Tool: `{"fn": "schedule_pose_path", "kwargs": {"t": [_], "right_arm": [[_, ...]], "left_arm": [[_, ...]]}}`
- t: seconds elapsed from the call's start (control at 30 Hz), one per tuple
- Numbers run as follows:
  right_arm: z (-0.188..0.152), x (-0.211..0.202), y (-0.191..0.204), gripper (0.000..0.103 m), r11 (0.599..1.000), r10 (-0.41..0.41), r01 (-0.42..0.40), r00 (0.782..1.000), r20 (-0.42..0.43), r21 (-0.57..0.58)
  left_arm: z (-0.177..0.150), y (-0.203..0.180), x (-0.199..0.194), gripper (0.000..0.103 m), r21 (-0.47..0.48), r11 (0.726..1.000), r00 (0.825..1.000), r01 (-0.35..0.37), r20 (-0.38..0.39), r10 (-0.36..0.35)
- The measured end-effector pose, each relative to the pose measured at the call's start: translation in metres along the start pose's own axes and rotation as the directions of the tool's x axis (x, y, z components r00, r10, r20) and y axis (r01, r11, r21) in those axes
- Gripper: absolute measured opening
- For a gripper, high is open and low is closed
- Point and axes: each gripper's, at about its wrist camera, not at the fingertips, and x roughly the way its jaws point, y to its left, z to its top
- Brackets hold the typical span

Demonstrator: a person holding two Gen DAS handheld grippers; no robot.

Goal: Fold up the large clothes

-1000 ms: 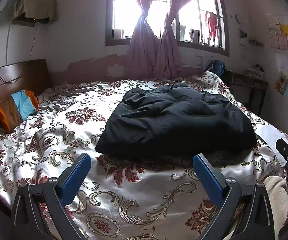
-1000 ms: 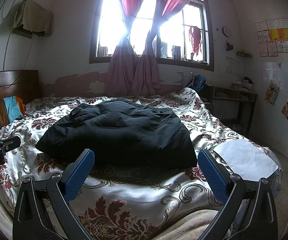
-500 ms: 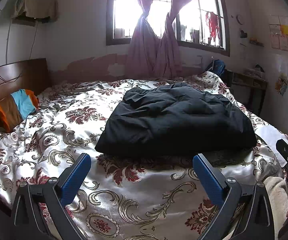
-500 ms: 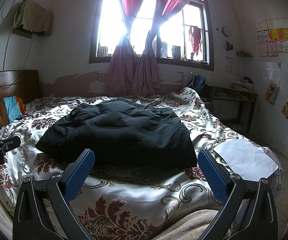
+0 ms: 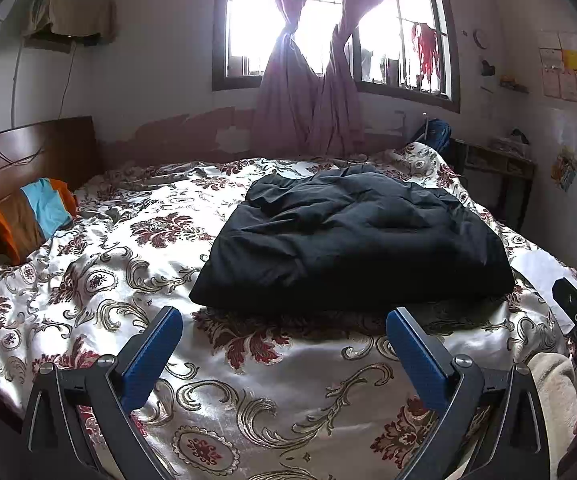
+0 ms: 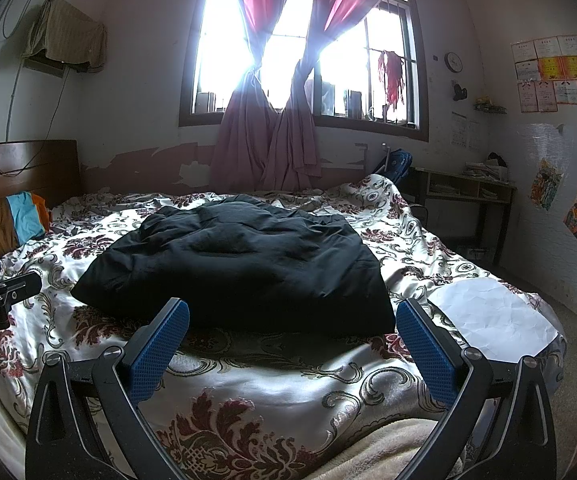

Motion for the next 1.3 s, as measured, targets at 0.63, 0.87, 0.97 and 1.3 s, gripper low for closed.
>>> {"fn": "schedule_pose_path", "kwargs": {"t": [0.63, 0.87, 0.97, 1.3], "right_arm": [[0.0004, 0.0006, -0.0003, 0.102, 1.000, 0.000, 0.000, 1.000, 0.000, 0.001], [0.0005, 0.0007, -0.0005, 0.102, 1.000, 0.000, 0.000, 1.000, -0.001, 0.001], [0.0005, 0.0007, -0.0005, 0.102, 1.000, 0.000, 0.000, 1.000, -0.001, 0.002], [-0.0001, 0.0004, -0.0001, 0.102, 1.000, 0.000, 0.000, 1.000, -0.002, 0.002]], "left_arm": [[-0.0001, -0.0011, -0.0002, 0.103, 0.000, 1.000, 1.000, -0.001, -0.002, 0.001], [0.0001, -0.0001, 0.0006, 0.103, -0.007, 1.000, 1.000, 0.018, -0.009, -0.018], [-0.0009, 0.0004, 0.0017, 0.103, -0.010, 1.000, 1.000, -0.010, -0.015, 0.010], [-0.0042, -0.0019, 0.0032, 0.103, 0.006, 1.000, 0.999, -0.030, -0.031, 0.030]]}}
